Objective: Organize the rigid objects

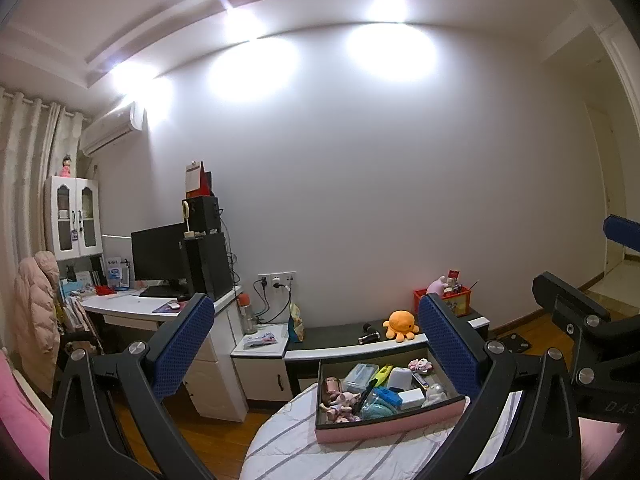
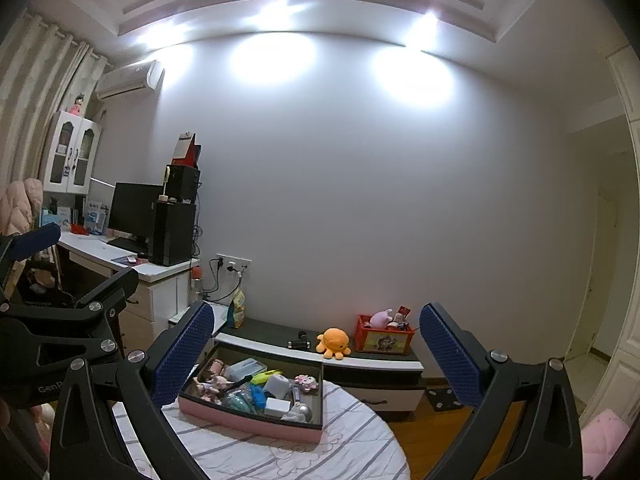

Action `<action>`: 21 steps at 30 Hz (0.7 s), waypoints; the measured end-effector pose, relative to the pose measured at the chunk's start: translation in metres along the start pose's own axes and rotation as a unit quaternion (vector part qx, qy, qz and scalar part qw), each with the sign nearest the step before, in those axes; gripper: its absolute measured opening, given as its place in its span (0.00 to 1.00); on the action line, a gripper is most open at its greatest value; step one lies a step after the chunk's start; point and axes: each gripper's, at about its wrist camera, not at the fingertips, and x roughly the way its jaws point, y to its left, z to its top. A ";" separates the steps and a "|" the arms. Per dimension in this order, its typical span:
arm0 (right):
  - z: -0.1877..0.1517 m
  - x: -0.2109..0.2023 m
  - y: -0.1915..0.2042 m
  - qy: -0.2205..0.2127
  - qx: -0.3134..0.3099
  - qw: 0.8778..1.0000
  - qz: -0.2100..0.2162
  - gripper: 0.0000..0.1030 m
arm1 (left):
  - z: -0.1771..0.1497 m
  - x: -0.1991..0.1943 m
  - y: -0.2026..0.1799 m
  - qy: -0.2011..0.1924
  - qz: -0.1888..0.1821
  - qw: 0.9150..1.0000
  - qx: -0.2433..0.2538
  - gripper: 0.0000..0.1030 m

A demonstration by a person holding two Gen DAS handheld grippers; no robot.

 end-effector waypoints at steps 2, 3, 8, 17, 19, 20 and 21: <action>0.002 0.001 0.000 0.002 -0.003 1.000 -0.002 1.00 | 0.000 0.002 0.000 0.002 -0.001 1.000 0.002 1.00; 0.003 0.003 -0.001 0.004 -0.004 1.000 -0.003 1.00 | 0.000 0.002 0.000 0.004 -0.002 1.000 0.002 1.00; 0.007 0.009 -0.003 0.014 -0.007 1.000 -0.004 1.00 | 0.003 0.006 -0.003 0.007 0.000 1.000 0.008 1.00; 0.011 0.010 -0.004 0.013 -0.005 1.000 -0.006 1.00 | 0.005 0.005 -0.002 -0.007 -0.005 1.000 -0.004 1.00; 0.012 0.008 -0.005 0.007 0.000 1.000 -0.004 1.00 | 0.005 0.004 -0.001 -0.015 -0.007 1.000 -0.009 1.00; 0.013 0.008 -0.006 0.005 0.002 1.000 -0.004 1.00 | 0.006 0.002 -0.001 -0.019 -0.009 1.000 -0.011 1.00; 0.013 0.006 -0.006 0.000 0.004 1.000 -0.004 1.00 | 0.006 0.002 -0.001 -0.022 -0.010 1.000 -0.012 1.00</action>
